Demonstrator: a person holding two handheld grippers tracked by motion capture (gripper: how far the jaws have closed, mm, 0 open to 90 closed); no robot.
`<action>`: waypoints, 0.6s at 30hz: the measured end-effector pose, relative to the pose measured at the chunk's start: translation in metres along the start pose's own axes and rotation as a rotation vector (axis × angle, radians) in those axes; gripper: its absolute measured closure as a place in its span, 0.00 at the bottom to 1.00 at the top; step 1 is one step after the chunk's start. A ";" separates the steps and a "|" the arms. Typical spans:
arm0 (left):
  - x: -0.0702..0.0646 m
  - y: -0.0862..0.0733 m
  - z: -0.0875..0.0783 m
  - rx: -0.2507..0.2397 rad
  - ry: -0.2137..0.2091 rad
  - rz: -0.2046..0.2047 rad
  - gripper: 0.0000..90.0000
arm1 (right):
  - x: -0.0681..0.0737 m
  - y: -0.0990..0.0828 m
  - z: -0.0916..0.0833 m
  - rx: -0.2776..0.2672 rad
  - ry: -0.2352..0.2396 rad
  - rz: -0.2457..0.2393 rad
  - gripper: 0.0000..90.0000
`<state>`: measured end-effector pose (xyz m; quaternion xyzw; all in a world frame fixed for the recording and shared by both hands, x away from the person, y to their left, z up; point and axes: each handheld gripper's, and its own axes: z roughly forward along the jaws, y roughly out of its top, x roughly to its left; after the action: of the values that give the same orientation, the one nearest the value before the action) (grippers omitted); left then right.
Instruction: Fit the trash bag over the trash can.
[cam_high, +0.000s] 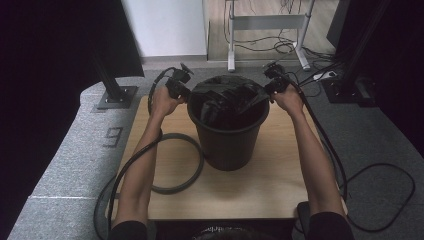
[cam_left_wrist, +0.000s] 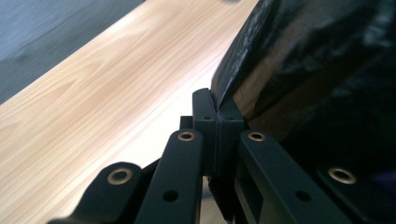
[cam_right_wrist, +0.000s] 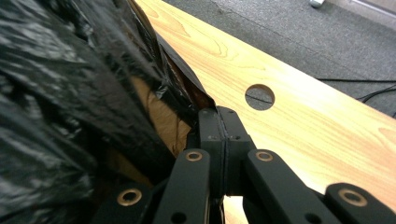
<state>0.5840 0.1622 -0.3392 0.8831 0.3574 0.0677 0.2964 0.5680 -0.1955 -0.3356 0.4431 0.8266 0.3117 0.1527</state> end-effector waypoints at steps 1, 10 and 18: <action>-0.001 -0.001 -0.002 -0.012 -0.014 0.001 0.99 | -0.002 -0.002 0.000 -0.001 0.004 0.006 0.98; 0.006 -0.015 -0.050 -0.121 -0.014 0.013 0.51 | -0.012 -0.020 -0.029 -0.026 0.062 0.006 0.70; -0.014 -0.014 -0.086 -0.158 -0.056 0.084 0.42 | -0.005 -0.021 -0.069 -0.080 0.024 -0.048 0.47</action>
<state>0.5362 0.2017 -0.2757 0.8727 0.3054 0.0831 0.3718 0.5209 -0.2351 -0.2971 0.4129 0.8256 0.3461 0.1677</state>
